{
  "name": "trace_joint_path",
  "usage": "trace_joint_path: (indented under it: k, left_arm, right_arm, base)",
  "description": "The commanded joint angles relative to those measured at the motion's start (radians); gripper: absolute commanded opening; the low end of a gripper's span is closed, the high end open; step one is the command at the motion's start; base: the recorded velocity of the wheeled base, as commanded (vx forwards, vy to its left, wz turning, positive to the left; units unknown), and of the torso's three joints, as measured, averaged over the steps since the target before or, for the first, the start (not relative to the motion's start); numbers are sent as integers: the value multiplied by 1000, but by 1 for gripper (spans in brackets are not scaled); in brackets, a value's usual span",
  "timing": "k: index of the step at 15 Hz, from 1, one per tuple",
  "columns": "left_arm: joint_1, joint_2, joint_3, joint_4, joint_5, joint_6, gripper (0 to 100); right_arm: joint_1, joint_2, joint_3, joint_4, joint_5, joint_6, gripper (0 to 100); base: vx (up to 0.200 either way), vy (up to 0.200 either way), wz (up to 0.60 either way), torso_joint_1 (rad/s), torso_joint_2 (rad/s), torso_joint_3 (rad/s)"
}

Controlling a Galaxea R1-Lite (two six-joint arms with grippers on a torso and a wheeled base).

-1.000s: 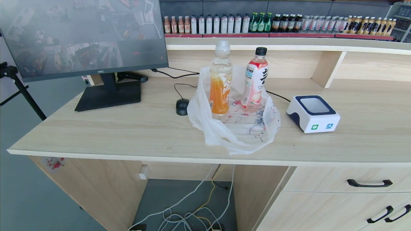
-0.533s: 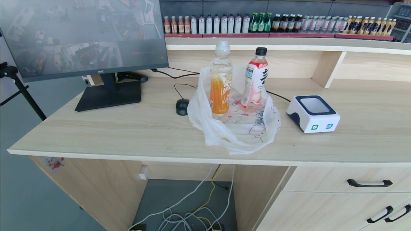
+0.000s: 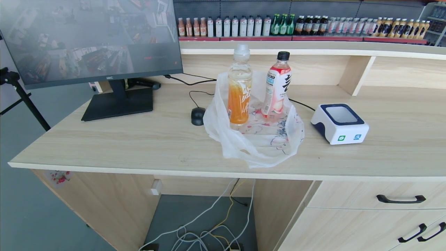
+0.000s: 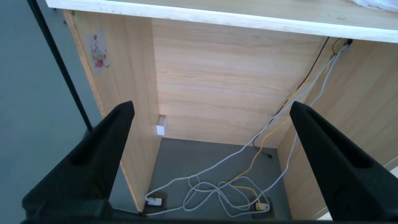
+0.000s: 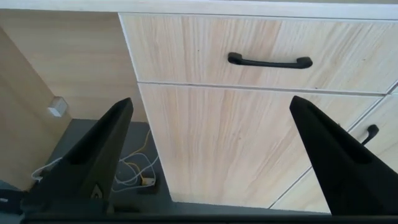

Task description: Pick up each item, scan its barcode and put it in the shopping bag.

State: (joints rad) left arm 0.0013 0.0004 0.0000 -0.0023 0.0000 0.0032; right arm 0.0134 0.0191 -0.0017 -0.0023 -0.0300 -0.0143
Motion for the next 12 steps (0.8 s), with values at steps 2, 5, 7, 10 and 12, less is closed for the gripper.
trace_joint_path:
  k: [2,5,7,10,12]
  left_arm:
    - [0,0,0,-1,0,0,100]
    - [0,0,0,-1,0,1,100]
    - [-1,0,0,-1,0,1,100]
    - [0,0,0,-1,0,1,100]
    - [0,0,0,-1,0,1,100]
  right_arm:
    - [-6,-19,0,-1,2,-13,100]
    - [-6,-19,0,1,2,-10,100]
    - [-6,-19,0,1,2,-12,100]
    - [-6,-19,0,1,2,-10,100]
    - [-6,-19,0,1,2,-10,100]
  base:
    - [0,0,0,0,0,0]
    - [0,0,0,0,0,0]
    - [0,0,0,0,0,0]
    - [0,0,0,0,0,0]
    - [0,0,0,0,0,0]
